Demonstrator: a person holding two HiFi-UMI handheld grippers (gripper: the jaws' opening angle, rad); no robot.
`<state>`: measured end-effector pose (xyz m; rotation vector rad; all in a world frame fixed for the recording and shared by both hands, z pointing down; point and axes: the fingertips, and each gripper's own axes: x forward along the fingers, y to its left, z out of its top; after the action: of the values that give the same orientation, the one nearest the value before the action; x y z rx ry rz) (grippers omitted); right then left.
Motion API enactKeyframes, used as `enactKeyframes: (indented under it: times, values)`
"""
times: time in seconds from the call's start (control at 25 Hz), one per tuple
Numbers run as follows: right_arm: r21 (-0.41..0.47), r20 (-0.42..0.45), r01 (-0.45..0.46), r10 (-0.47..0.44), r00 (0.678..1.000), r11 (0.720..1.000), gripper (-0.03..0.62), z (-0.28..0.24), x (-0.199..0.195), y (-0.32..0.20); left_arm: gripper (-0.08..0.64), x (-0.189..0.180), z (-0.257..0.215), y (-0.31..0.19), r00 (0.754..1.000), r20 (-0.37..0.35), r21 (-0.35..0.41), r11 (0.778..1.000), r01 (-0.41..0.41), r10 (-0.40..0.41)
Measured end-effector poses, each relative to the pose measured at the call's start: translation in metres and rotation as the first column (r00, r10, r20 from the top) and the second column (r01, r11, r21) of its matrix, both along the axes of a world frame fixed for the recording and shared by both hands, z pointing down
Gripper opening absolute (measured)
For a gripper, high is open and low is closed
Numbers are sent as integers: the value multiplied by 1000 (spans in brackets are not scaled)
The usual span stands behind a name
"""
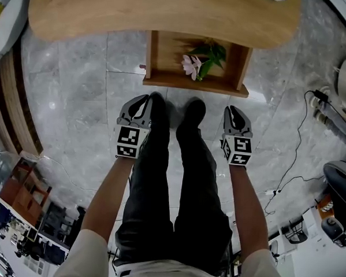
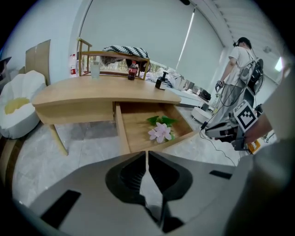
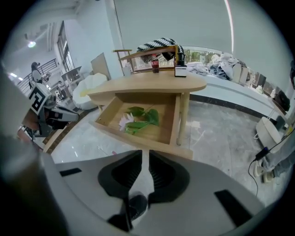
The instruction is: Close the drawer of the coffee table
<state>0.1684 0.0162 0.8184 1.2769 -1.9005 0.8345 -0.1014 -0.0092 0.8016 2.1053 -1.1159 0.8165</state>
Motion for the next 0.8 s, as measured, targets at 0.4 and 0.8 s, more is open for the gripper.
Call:
enactKeyframes:
  times: [0.4,0.8]
  values:
    - [-22,-11,-20,20,1000,1000,80,32,-2,0,95,10,44,6,1000,-3,-90,996,-13,13]
    - [-20,-43,-97,96,994,995,117,62,5,-8,167,10,81,1,996,-11,-174,981,83,-86]
